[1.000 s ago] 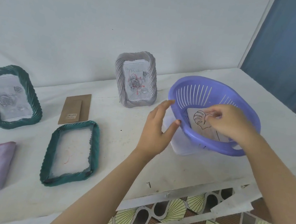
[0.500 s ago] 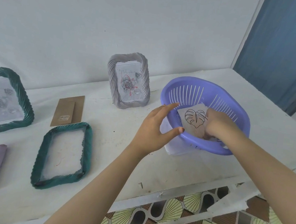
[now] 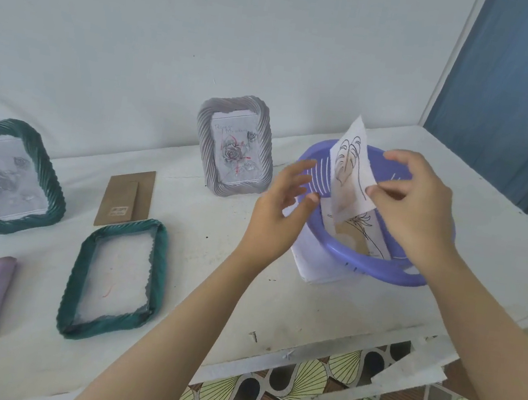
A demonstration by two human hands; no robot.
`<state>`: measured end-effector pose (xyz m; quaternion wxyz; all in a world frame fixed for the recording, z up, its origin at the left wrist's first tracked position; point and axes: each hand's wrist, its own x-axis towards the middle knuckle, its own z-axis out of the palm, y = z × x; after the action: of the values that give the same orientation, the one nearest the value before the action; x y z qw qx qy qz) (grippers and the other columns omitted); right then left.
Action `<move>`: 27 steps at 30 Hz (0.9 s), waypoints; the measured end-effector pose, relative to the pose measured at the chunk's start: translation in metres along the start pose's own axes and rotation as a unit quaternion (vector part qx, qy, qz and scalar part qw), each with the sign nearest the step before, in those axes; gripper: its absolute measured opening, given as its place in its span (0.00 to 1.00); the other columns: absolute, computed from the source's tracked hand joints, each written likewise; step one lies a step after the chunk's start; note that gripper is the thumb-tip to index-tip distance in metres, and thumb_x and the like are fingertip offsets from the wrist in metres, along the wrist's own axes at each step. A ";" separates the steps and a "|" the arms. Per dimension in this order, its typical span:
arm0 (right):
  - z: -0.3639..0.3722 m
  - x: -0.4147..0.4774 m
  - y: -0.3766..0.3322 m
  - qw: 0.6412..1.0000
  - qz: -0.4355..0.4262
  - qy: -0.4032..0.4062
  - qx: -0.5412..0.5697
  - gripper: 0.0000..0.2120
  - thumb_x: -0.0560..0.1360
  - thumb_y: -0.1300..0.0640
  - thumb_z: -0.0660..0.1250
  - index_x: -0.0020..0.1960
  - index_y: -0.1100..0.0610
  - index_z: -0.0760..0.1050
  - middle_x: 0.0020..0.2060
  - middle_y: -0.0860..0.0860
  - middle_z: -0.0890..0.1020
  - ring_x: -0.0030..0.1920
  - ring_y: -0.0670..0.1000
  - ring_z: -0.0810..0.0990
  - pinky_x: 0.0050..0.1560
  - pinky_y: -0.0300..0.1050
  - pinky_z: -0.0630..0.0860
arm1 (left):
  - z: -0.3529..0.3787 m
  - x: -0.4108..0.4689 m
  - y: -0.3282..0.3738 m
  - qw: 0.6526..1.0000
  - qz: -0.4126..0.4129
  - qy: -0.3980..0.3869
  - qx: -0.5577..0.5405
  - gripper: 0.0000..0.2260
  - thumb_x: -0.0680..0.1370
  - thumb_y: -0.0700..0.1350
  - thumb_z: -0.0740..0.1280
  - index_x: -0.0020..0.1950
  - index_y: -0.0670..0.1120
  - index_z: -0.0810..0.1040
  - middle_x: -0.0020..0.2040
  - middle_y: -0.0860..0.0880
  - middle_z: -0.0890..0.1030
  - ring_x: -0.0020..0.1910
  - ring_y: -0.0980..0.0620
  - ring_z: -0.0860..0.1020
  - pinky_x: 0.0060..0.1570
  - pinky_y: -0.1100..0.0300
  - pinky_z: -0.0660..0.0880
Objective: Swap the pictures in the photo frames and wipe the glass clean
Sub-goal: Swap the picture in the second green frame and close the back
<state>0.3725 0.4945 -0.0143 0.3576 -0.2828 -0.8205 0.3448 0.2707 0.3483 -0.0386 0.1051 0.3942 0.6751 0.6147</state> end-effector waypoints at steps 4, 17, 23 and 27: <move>0.012 -0.019 -0.018 0.997 -0.044 -0.031 0.052 0.20 0.72 0.60 0.70 0.61 0.50 0.70 0.33 0.36 0.80 0.39 0.37 0.79 0.40 0.24 0.69 | -0.013 0.007 0.022 0.995 -0.059 0.012 -0.076 0.15 0.76 0.48 0.64 0.60 0.62 0.70 0.55 0.49 0.79 0.48 0.52 0.82 0.52 0.56 0.78; 0.084 -0.053 -0.038 0.977 -0.139 -0.111 0.118 0.13 0.72 0.53 0.66 0.56 0.50 0.75 0.54 0.38 0.76 0.55 0.37 0.73 0.56 0.30 0.67 | -0.095 -0.015 0.009 0.983 -0.107 0.130 -0.068 0.22 0.73 0.29 0.63 0.58 0.51 0.60 0.42 0.44 0.83 0.35 0.51 0.81 0.34 0.53 0.79; 0.120 -0.064 -0.061 0.937 -0.005 -0.196 0.290 0.15 0.71 0.68 0.68 0.46 0.48 0.78 0.40 0.45 0.78 0.33 0.44 0.73 0.38 0.36 0.73 | -0.147 -0.050 -0.009 0.983 -0.131 0.107 -0.068 0.19 0.74 0.29 0.64 0.55 0.52 0.68 0.43 0.48 0.84 0.33 0.50 0.80 0.33 0.59 0.77; 0.151 -0.076 -0.075 0.918 0.029 -0.255 0.302 0.16 0.71 0.69 0.68 0.45 0.47 0.78 0.41 0.47 0.78 0.31 0.47 0.74 0.35 0.39 0.76 | -0.180 -0.072 -0.024 0.980 -0.166 0.112 -0.019 0.14 0.75 0.31 0.64 0.50 0.51 0.73 0.48 0.50 0.83 0.38 0.51 0.80 0.41 0.54 0.78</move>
<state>0.2825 0.3405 -0.0627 0.1946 -0.0882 -0.7323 0.6466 0.1968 0.1676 -0.0452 0.1373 0.2031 0.7267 0.6418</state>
